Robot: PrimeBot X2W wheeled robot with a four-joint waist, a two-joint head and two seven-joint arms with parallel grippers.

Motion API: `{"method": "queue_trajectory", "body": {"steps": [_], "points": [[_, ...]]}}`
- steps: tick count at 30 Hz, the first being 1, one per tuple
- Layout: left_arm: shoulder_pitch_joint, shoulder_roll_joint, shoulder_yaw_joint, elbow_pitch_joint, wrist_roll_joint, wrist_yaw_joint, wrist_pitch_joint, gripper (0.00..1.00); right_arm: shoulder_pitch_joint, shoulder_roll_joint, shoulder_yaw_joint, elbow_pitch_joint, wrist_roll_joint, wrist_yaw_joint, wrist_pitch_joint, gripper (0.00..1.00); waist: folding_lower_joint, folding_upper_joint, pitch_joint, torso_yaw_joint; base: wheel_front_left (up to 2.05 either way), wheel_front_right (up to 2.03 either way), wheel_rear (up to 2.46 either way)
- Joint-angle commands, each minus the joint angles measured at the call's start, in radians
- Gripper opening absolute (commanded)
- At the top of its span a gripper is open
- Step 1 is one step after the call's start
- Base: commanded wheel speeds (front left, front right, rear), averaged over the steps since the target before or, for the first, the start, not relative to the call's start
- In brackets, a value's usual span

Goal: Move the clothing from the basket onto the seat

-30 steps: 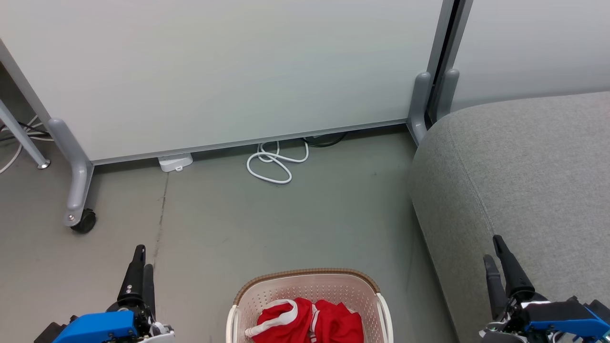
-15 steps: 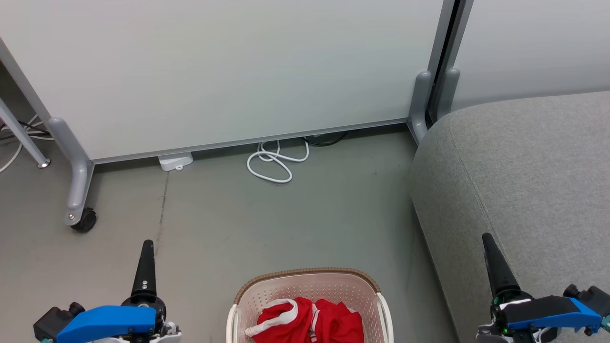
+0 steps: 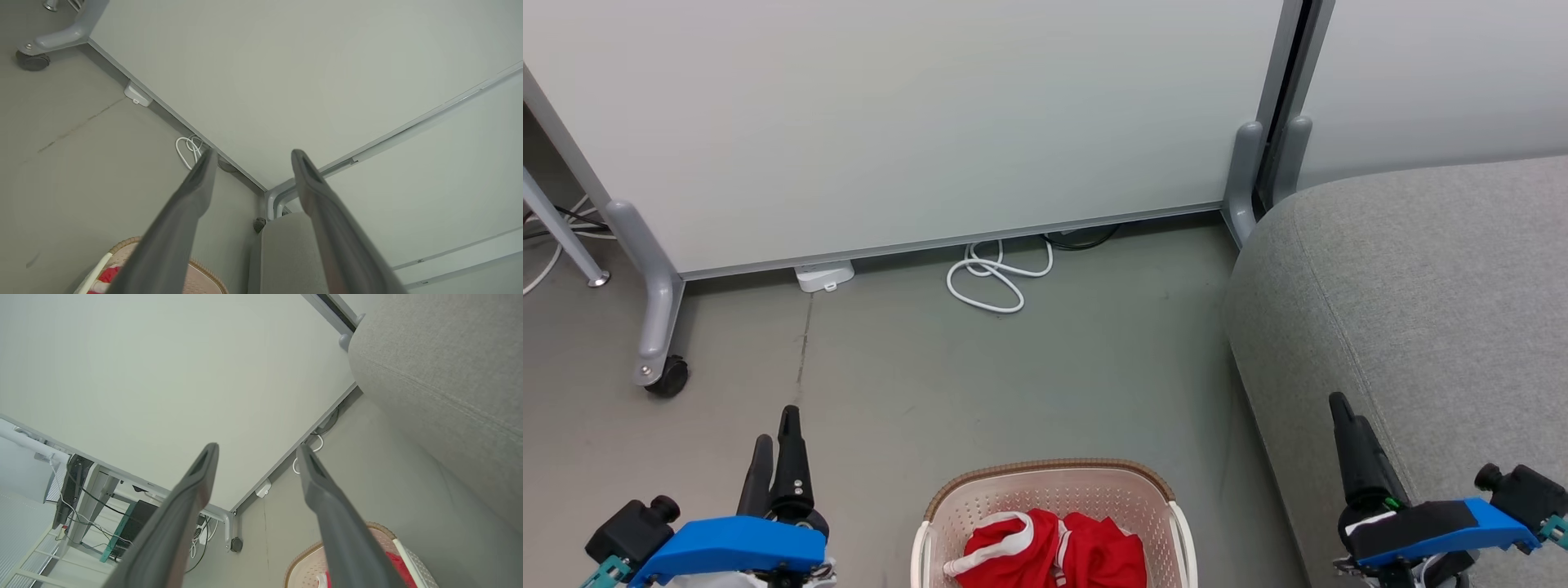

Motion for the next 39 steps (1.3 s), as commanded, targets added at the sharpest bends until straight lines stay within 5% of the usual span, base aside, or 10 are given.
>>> {"method": "queue_trajectory", "body": {"steps": [1,17,18,39], "points": [[-0.009,0.01,-0.002,-0.014,0.042,0.003,-0.01,1.0,-0.025,-0.007,0.003,-0.017,-0.048,0.002,-0.01,1.0,0.0,0.0,0.0,0.0,0.0,0.0,0.0],[-0.004,0.028,-0.041,0.009,0.321,0.029,-0.064,1.0,-0.03,-0.009,0.023,-0.011,-0.319,0.003,-0.057,1.0,0.0,0.0,0.0,0.006,0.0,0.0,0.0],[-0.004,0.033,-0.048,0.012,0.39,0.033,-0.081,1.0,-0.033,-0.009,0.025,-0.009,-0.404,0.003,-0.065,1.0,0.0,0.0,-0.001,0.008,0.0,0.0,0.0],[0.002,0.039,-0.066,0.039,0.575,0.041,-0.128,1.0,-0.032,-0.011,0.044,0.002,-0.6,0.003,-0.096,1.0,0.0,0.0,-0.007,0.014,0.0,0.0,0.0]]}}
